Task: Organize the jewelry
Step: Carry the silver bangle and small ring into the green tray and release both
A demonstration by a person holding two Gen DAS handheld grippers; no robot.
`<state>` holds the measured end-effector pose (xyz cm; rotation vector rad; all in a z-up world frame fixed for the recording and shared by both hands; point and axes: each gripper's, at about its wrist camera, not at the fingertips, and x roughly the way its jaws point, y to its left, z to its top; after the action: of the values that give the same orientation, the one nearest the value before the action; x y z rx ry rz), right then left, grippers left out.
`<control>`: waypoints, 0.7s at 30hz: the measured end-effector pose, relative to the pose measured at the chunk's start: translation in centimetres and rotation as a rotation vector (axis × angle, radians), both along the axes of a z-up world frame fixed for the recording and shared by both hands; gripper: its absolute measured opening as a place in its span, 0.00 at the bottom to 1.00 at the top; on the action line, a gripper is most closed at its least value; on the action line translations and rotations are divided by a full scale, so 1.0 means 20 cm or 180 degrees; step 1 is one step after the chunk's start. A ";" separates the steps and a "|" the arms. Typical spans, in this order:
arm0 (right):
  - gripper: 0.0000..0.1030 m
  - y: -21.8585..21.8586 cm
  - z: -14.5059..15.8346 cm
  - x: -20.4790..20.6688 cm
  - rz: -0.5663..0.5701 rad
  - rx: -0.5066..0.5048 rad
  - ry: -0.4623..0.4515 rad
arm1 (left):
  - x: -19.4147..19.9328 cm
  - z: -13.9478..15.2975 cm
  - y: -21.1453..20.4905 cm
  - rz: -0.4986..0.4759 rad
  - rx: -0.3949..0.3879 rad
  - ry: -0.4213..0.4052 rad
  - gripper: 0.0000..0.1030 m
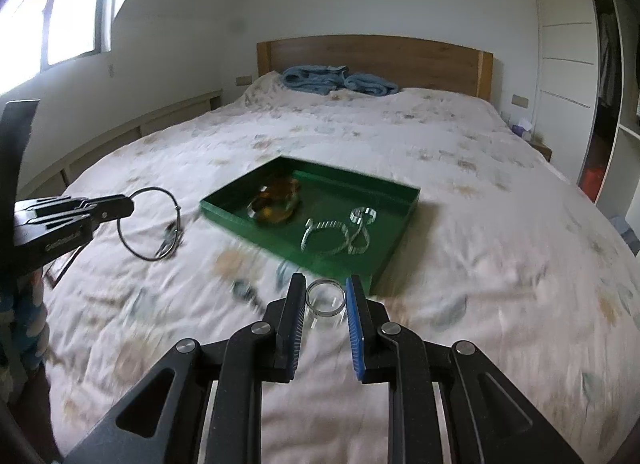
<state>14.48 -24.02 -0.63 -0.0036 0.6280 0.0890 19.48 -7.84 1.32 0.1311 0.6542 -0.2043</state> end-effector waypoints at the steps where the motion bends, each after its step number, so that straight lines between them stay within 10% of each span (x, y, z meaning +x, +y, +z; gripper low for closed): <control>1: 0.19 -0.01 0.01 0.06 -0.0005 0.0022 -0.0010 | 0.04 0.00 -0.02 -0.0006 0.0001 -0.0001 0.04; 21: 0.19 -0.22 -0.36 1.14 -0.0058 0.0185 0.0514 | 0.75 -0.32 -0.38 -0.0165 0.0010 0.0265 0.04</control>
<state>37.28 -28.35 -7.86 0.0660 0.7865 0.0905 34.46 -15.52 -5.10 0.1433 0.7344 -0.2595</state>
